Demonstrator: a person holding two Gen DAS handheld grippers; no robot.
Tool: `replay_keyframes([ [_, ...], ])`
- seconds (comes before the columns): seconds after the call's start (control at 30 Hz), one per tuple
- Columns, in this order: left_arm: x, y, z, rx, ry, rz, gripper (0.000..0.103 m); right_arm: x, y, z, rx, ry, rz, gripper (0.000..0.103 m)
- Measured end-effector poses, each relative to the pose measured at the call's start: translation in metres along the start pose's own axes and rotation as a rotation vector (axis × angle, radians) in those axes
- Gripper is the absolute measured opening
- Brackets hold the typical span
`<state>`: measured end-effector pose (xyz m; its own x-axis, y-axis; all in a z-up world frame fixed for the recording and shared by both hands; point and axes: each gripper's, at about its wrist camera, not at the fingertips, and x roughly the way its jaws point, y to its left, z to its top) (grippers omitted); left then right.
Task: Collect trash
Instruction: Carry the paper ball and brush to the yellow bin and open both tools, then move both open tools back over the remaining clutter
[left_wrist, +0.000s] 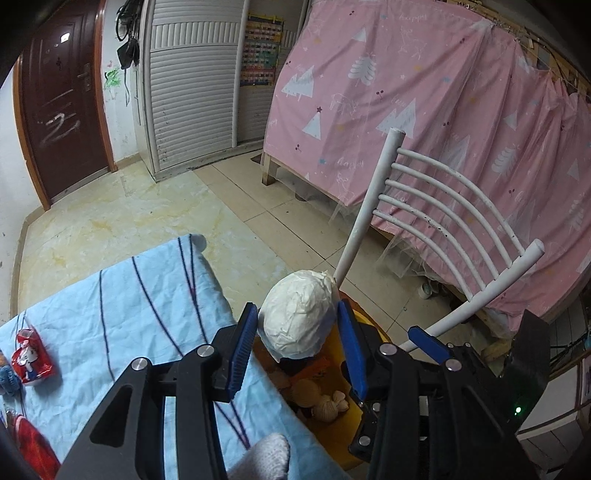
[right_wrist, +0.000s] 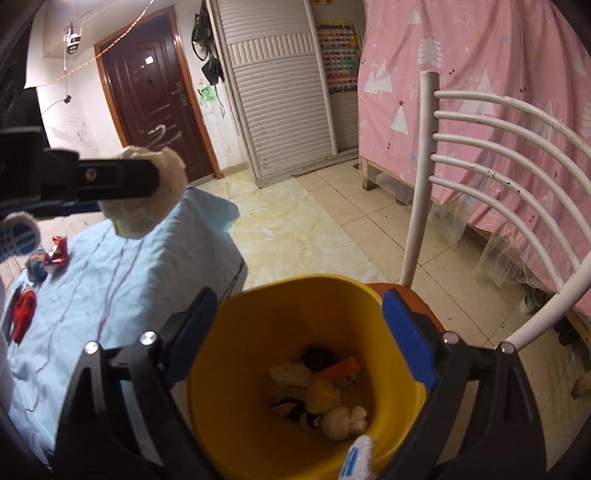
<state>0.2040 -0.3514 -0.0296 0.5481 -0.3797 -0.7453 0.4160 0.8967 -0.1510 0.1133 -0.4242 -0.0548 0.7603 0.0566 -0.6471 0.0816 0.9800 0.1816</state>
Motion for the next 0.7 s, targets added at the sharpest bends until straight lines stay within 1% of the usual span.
replay_keyframes([
  [0.13, 0.01, -0.008, 0.001, 0.014, 0.019, -0.015, 0.035, -0.002, -0.008, -0.007, 0.003, 0.011, -0.019, 0.087],
  [0.23, 0.016, -0.015, -0.001, 0.025, 0.038, -0.03, 0.038, -0.005, -0.013, -0.01, 0.006, 0.014, -0.032, 0.087],
  [0.3, 0.018, -0.017, -0.002, 0.028, 0.045, -0.037, 0.045, -0.008, -0.015, -0.012, 0.006, 0.013, -0.039, 0.088],
  [0.37, 0.018, -0.018, -0.002, 0.027, 0.048, -0.04, 0.047, -0.011, -0.016, -0.013, 0.004, 0.011, -0.046, 0.088],
  [0.53, 0.013, -0.02, -0.004, 0.022, 0.042, -0.039, 0.047, -0.019, -0.016, -0.009, 0.007, 0.0, -0.05, 0.088],
  [0.7, -0.004, -0.014, -0.003, 0.014, 0.016, -0.036, 0.047, -0.031, -0.012, -0.003, 0.007, -0.023, -0.049, 0.088],
])
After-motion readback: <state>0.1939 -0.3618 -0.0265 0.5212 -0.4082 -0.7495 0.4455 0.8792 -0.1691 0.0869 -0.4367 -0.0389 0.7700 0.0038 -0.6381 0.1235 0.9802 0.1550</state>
